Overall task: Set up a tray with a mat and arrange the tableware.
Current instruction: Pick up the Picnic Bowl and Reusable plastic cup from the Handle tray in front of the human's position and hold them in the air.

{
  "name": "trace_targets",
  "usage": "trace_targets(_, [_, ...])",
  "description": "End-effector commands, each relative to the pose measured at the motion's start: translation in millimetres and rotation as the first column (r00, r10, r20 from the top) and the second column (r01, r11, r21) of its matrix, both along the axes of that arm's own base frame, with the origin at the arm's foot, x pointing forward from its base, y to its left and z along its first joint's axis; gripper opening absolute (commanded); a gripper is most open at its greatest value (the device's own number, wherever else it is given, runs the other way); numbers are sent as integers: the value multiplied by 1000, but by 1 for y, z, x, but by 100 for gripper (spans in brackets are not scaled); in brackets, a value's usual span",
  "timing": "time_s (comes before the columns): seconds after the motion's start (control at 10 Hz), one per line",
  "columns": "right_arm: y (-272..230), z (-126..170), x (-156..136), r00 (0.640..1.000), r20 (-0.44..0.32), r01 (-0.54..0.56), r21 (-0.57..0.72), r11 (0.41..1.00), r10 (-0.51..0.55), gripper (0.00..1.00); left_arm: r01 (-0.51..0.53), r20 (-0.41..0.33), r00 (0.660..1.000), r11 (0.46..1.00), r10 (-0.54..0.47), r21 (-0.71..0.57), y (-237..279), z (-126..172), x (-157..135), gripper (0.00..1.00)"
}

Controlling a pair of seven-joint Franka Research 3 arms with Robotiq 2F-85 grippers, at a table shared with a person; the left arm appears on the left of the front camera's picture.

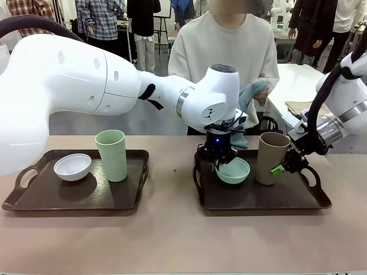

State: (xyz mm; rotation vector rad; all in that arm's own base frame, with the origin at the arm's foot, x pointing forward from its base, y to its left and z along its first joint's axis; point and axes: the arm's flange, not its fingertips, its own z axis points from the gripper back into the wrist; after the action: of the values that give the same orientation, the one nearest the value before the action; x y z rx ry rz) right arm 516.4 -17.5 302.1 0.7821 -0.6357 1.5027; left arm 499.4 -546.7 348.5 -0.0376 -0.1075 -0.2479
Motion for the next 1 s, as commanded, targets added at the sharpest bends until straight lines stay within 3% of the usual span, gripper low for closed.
trace_targets(0.0, [-1,1,3,1000,19,0,24,1000,-1,0,-5,6,1000,1000,6,-9,2,6,4,0])
trace_targets(0.2, [-9,22,-4,999,36,27,22,999,-28,0,-7,-1,1000,1000,7,4,8,14,3,0])
trace_targets(0.4, [-23,71,-26,998,53,23,58,998,-26,0,-32,-57,998,999,34,41,27,38,-3,0])
trace_targets(0.6, [-41,130,-56,995,92,22,69,997,-29,0,-65,-23,998,998,64,-17,43,91,-24,0])
trace_targets(0.9, [-56,185,-90,991,133,20,45,999,-26,0,-58,91,994,994,67,-95,50,169,-64,0])
